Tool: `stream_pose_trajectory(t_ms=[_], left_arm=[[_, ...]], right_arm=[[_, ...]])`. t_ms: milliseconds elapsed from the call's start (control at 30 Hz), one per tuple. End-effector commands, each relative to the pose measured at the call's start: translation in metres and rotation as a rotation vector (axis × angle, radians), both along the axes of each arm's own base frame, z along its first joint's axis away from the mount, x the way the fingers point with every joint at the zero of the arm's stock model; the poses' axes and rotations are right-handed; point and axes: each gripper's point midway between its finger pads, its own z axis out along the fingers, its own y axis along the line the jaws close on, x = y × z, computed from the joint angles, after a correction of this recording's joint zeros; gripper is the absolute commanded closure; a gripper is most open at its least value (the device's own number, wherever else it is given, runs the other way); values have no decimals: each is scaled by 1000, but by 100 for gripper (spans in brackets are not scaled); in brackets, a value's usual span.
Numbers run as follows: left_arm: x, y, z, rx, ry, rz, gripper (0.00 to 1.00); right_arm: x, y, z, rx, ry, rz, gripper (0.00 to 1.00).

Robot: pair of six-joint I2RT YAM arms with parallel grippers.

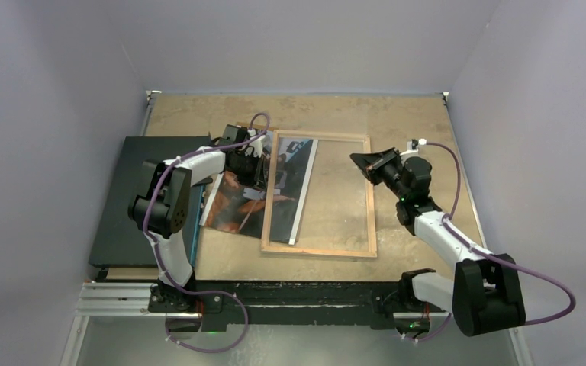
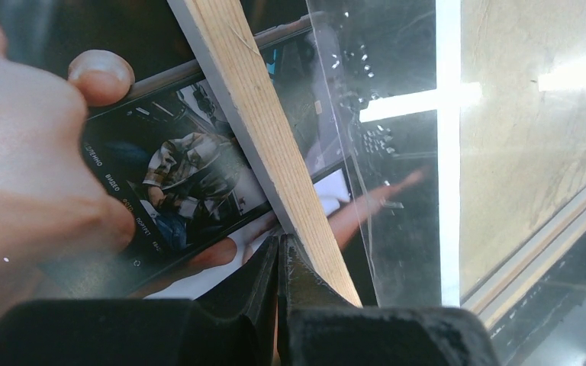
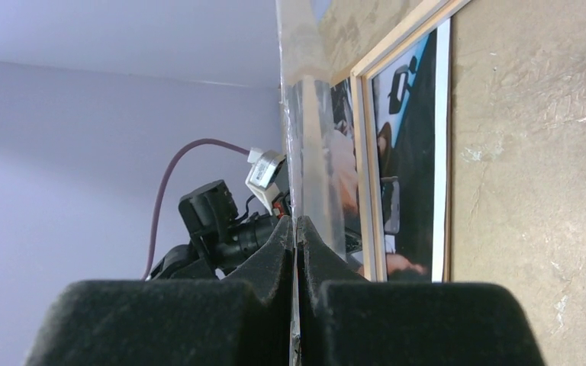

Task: Put the photo into the frame
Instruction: Place the photo frame item in the photo frame.

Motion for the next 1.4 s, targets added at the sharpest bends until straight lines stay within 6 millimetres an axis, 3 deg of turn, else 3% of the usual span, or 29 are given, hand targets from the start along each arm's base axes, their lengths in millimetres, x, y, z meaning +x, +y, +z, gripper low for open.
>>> stream_pose_trajectory(t_ms=[0,300,667,933,1367], left_arm=[[4,-6,16,-33,-53,-6,100],[4,-6,17,-29,-57,-6,100],[4,-5,18,-29,-56,-5,100],[4,-7,20,-35,-58,-7,100],[6,-7,24,-37,-64,-8,100]], right_arm=[[2,-3,16,-9,-48,-27,100],[2,-7,5,-101,-65,-26,100],[4,1,-13,-109,-43,25,100],[9,2,-15,-125,-49,42,100],[8,-13,-31,-155,-5,0,100]])
